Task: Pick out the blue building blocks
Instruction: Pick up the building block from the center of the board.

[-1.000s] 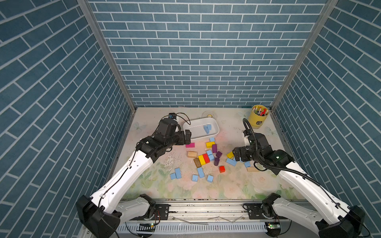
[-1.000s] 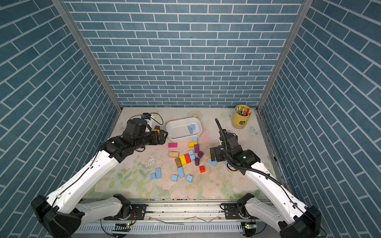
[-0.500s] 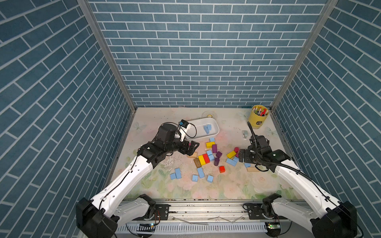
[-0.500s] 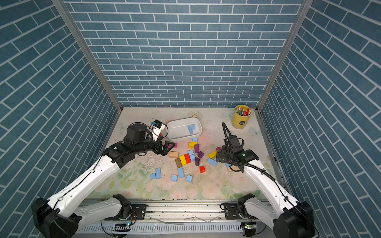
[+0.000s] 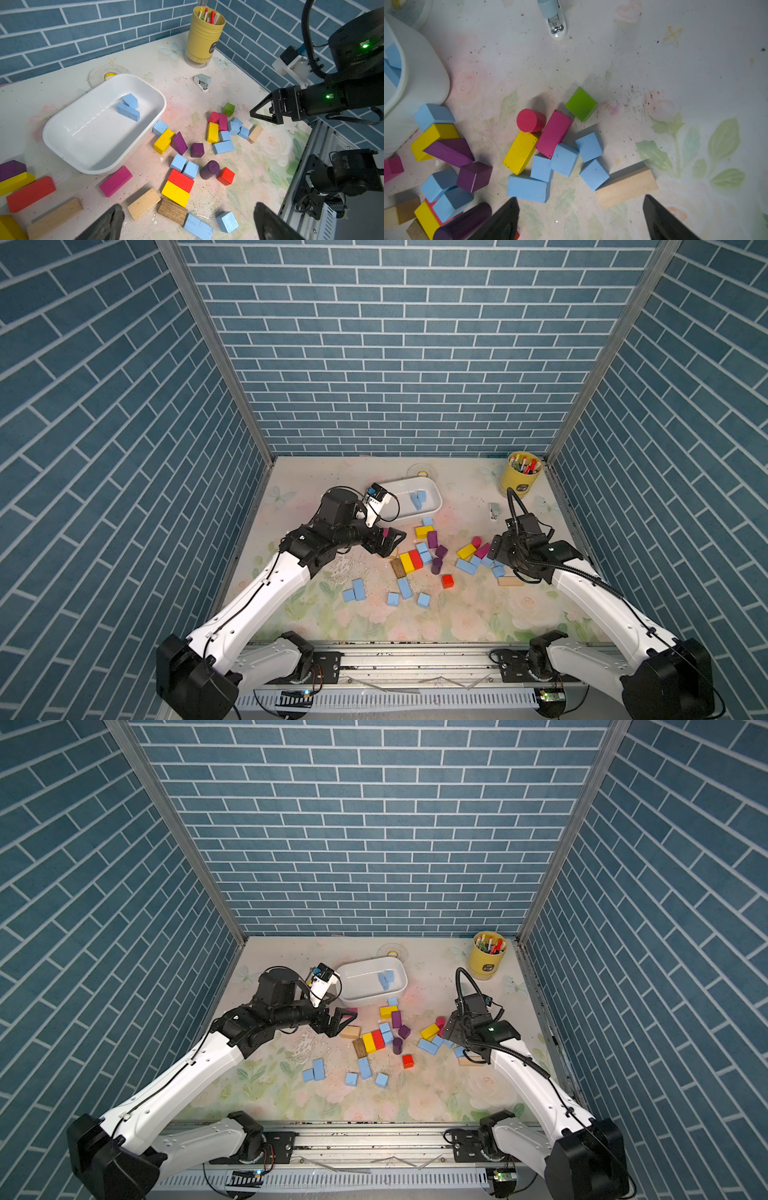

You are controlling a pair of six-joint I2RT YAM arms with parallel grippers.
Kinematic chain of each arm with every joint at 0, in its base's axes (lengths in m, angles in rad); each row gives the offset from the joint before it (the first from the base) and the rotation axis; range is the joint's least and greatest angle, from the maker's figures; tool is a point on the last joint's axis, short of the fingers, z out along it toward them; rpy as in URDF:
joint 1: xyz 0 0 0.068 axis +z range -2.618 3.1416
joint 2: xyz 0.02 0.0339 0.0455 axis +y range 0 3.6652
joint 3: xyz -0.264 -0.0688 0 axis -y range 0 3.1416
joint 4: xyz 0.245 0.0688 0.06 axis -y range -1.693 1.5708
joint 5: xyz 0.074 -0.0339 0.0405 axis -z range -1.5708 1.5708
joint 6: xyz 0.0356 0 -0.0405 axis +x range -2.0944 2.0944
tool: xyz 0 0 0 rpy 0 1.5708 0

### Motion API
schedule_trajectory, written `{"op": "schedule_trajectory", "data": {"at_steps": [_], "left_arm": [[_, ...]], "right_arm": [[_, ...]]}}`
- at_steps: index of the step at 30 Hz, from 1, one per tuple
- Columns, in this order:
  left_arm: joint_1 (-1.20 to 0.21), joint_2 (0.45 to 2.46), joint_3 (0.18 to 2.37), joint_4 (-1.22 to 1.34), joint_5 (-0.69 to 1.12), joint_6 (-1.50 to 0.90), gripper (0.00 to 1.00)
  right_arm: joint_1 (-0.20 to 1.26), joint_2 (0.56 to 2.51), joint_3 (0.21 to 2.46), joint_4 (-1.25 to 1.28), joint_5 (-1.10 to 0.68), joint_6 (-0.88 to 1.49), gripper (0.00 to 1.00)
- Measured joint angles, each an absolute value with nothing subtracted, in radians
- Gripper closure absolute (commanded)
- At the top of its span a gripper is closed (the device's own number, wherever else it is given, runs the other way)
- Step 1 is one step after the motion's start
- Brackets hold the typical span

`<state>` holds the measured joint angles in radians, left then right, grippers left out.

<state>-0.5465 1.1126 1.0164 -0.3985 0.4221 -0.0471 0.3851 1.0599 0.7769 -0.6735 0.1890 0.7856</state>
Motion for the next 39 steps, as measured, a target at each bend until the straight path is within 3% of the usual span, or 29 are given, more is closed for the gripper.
{"op": "schedule_trajectory", "data": {"at_steps": [16,27,39], "left_arm": [[-0.563,1.033,1.008,-0.468,0.421,-0.027,0.01],[-0.569,0.935,0.967,-0.519,0.348,0.025,0.01],[-0.569,0.913,0.964,-0.519,0.334,0.043,0.01]], "right_arm": [[0.385,0.958,0.765,-0.749,0.277,0.841,0.07],[0.385,1.060,0.770,-0.757,0.265,0.861,0.16],[0.441,1.325,0.892,-0.706,0.241,0.892,0.28]]}}
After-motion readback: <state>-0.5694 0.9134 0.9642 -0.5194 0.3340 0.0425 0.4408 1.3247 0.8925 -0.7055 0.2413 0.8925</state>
